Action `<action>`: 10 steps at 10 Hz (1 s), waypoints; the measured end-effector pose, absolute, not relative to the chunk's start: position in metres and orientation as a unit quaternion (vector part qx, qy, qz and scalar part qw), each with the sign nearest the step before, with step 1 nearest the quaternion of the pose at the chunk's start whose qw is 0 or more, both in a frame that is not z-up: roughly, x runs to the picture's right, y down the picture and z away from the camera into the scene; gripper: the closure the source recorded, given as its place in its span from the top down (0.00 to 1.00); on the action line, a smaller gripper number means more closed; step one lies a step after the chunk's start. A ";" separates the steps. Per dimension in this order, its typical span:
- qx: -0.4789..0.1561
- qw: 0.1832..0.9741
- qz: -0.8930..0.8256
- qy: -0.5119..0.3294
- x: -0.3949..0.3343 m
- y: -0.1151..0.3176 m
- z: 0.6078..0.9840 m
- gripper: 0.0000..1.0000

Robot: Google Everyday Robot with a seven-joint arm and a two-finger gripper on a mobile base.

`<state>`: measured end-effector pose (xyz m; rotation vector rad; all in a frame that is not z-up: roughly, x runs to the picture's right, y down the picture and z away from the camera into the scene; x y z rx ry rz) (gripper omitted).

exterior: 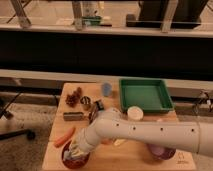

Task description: Place towel in red bowl

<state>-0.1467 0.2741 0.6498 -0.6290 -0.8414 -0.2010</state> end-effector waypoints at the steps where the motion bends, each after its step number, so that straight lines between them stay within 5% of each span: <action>1: -0.301 0.860 -0.096 -0.400 -0.147 0.275 0.651 0.38; 5: -0.307 0.856 -0.097 -0.404 -0.144 0.279 0.651 0.76; 10: -0.313 0.851 -0.101 -0.409 -0.144 0.283 0.647 0.80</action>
